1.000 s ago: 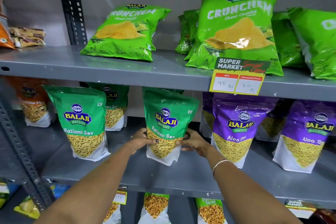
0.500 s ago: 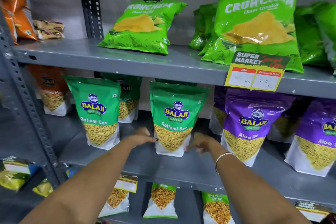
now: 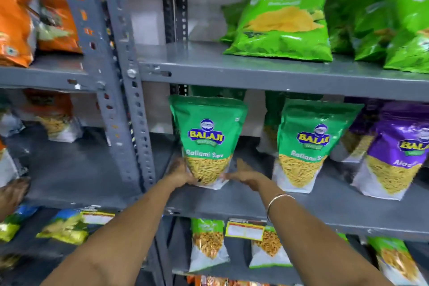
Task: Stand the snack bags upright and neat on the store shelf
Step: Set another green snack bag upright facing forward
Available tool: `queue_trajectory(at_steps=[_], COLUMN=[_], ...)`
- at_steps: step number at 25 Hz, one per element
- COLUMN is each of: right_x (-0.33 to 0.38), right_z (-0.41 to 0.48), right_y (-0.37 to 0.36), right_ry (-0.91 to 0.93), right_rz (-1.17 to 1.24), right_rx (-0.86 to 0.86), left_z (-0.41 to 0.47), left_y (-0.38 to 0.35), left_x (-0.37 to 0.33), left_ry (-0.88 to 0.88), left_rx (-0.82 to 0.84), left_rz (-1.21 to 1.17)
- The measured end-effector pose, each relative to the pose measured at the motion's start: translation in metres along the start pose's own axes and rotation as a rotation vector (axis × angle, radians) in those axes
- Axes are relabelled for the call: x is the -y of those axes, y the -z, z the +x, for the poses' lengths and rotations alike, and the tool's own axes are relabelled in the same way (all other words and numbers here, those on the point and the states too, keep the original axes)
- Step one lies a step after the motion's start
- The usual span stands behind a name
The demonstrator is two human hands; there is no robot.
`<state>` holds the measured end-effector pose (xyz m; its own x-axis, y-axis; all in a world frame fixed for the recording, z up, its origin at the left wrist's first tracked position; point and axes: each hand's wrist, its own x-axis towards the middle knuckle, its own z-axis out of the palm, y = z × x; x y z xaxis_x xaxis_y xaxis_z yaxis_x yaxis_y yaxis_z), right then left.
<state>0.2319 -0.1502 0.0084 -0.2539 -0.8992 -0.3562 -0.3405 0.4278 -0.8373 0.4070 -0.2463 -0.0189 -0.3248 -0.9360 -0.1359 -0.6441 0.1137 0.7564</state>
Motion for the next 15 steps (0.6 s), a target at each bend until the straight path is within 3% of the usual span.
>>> queue_trajectory(at_steps=[3, 6, 11, 15], right_x=[0.007, 0.008, -0.002, -0.013], right_z=[0.009, 0.001, -0.034, -0.050], right_y=[-0.025, -0.032, -0.033, -0.035], right_ry=[0.125, 0.188, 0.126, 0.142], right_rz=[0.237, 0.304, 0.211, 0.201], right_rx=[-0.048, -0.090, -0.106, -0.091], left_z=[0.012, 0.009, -0.026, -0.053], left_y=[-0.001, -0.002, 0.001, 0.001], left_x=[0.013, 0.020, 0.017, 0.014], left_ry=[-0.009, 0.006, -0.035, -0.050], left_rx=[-0.006, -0.002, 0.071, 0.035], left_rz=[-0.218, -0.170, -0.113, -0.015])
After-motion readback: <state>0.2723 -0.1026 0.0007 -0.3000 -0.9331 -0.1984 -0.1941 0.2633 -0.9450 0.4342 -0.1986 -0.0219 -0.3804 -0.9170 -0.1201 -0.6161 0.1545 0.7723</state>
